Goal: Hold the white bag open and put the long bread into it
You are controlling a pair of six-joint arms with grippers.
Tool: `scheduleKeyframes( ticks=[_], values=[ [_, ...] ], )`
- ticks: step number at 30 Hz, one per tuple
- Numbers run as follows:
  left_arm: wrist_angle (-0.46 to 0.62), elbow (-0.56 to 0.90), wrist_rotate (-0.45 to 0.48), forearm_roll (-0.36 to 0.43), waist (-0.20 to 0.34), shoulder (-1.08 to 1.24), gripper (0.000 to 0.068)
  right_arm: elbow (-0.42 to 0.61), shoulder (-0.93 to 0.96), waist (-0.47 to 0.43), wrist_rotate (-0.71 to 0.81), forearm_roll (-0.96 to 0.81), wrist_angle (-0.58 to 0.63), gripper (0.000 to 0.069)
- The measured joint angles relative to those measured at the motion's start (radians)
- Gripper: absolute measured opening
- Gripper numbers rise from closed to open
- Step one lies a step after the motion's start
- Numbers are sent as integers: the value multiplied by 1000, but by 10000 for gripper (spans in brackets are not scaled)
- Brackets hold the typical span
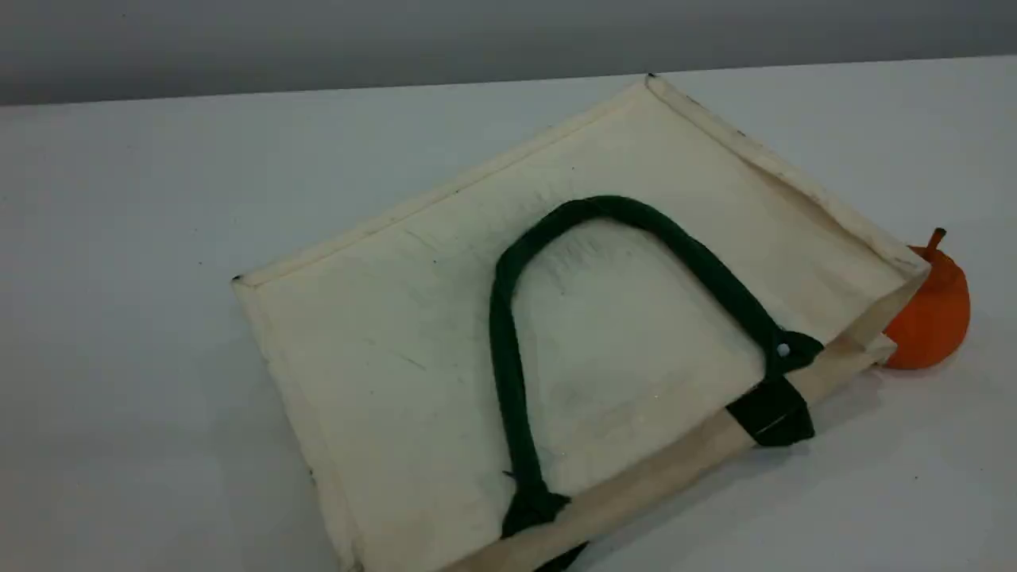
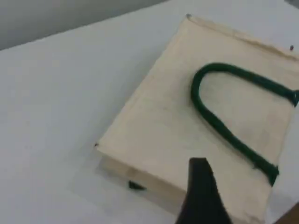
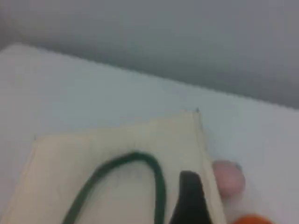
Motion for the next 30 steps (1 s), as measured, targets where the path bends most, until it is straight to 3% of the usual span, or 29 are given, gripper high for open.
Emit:
scheduleKeyframes(
  ticks=[6,9,18,25,30],
  values=[
    [-189,43,25,-23,0,0,440,132,0,0,10,79,-288,469],
    [-219,43,24,-75,0,0,440,152,0,0,10,80,-376,469],
    [-243,42,27,-220,0,0,440,168,0,0,8,183,-378,469],
    [-367,51,137,-264,0,0,440,178,0,0,-48,175,-533,469],
    [-483,141,168,-357,0,0,440,256,0,0,-50,175,-627,469]
  ],
)
